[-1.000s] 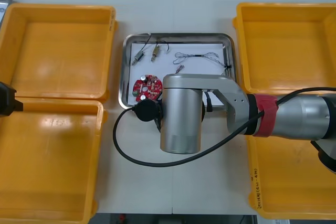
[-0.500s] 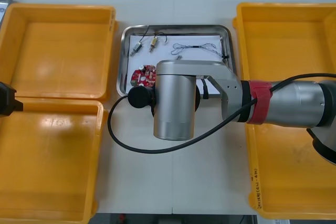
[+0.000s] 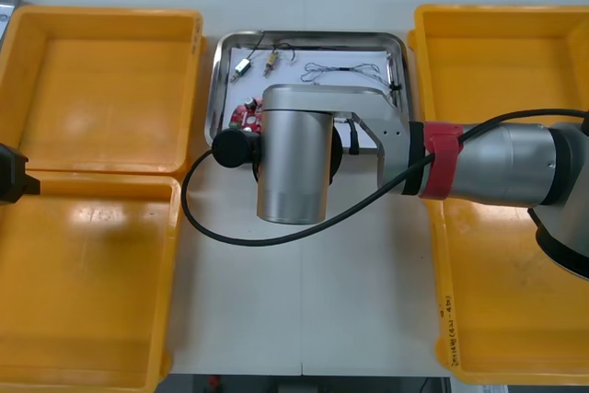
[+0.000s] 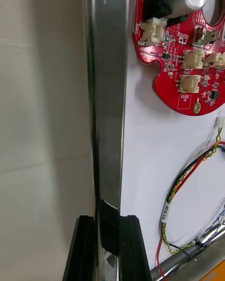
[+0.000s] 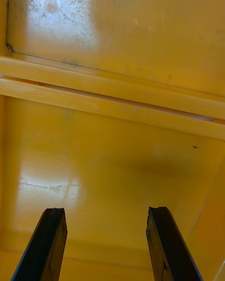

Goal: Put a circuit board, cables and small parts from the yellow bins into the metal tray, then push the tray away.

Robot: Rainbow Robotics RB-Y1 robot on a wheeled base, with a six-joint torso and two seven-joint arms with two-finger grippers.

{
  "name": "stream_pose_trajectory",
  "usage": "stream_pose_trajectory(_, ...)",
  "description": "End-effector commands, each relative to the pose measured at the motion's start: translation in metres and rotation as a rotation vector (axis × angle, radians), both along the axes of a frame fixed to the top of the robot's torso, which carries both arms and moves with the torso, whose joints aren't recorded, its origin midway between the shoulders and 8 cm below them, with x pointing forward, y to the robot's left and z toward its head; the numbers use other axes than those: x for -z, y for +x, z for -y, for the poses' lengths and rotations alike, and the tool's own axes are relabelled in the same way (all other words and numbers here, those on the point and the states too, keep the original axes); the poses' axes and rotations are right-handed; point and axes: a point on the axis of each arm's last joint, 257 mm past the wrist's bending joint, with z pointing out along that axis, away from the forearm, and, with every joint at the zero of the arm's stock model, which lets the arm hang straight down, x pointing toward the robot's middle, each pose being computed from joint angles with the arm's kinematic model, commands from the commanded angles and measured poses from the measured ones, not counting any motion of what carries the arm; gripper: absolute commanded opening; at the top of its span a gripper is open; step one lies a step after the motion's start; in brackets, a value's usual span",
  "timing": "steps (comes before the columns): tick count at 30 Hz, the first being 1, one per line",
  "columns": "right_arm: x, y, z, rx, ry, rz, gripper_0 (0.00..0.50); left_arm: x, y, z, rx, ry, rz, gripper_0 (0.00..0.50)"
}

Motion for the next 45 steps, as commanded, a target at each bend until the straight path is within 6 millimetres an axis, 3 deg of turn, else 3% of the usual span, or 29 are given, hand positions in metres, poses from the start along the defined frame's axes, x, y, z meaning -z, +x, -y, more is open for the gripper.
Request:
stream_pose_trajectory(1, -0.026, 0.005, -0.027, -0.086, -0.035, 0.043, 0.000, -0.012, -0.006, -0.019, 0.002, 0.067, 0.013, 0.500)
stream_pose_trajectory(14, -0.035, 0.020, -0.033, -0.127, -0.048, 0.072, 0.000, -0.012, -0.006, -0.019, 0.002, 0.067, 0.013, 0.500)
stream_pose_trajectory(45, -0.071, 0.075, -0.020, -0.105, -0.071, 0.162, 0.000, -0.012, -0.006, -0.019, 0.002, 0.067, 0.013, 0.500)
